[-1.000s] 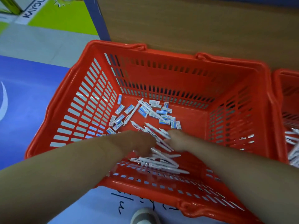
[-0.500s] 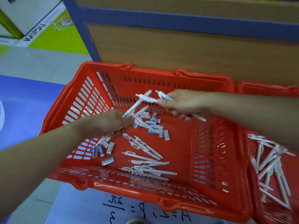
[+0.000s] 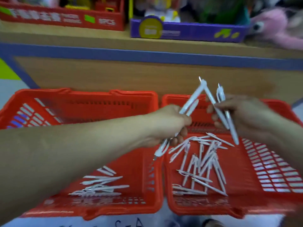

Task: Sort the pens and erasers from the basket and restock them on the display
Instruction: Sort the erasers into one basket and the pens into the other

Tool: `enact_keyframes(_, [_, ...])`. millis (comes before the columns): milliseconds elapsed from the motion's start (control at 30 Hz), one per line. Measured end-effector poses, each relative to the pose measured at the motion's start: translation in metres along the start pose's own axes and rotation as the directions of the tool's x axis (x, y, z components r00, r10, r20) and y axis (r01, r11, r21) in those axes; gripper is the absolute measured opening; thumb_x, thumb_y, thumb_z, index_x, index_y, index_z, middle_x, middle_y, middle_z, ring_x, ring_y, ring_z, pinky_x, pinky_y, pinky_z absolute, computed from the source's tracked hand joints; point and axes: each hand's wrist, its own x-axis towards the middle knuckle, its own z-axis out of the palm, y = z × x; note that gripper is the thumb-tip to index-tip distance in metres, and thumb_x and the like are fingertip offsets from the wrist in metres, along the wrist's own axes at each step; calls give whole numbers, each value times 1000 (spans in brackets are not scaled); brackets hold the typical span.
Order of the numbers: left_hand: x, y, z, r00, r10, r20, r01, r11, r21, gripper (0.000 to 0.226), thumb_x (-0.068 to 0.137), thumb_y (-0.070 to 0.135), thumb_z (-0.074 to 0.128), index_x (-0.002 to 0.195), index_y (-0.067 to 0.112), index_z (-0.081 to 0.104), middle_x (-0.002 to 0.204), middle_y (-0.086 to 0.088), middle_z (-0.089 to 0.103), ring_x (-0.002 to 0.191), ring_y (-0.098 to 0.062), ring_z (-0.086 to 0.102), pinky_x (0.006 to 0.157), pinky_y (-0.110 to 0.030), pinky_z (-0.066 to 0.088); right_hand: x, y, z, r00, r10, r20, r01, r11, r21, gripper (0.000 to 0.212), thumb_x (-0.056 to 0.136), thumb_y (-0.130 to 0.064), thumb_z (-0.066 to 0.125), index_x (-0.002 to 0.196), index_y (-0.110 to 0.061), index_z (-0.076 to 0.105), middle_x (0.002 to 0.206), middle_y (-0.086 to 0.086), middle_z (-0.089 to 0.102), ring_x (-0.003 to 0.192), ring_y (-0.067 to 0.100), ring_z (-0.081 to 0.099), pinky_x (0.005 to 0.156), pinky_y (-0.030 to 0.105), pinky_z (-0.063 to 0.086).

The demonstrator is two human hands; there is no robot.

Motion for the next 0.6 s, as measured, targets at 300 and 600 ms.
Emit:
enact_keyframes(300, [55,-27,98,993,-116,-6,94,778,621,33,94,17,47,123,4,52,117,-17,63,102,-33,63,62,-25,39,8,105,-58,954,222,-201,-251,959,-134,19,80,3,49,74,-13,58,73,13,47,63,19,46,59,28,39])
enact_keyframes(600, [15,1,14,1000,2,-2,-1,932,362,23,92,-1,48,98,12,67,83,-4,69,62,-10,64,58,-22,54,3,47,-19,991,-129,45,136,952,-275,20,88,2,56,101,-9,65,91,20,67,77,21,58,63,26,45])
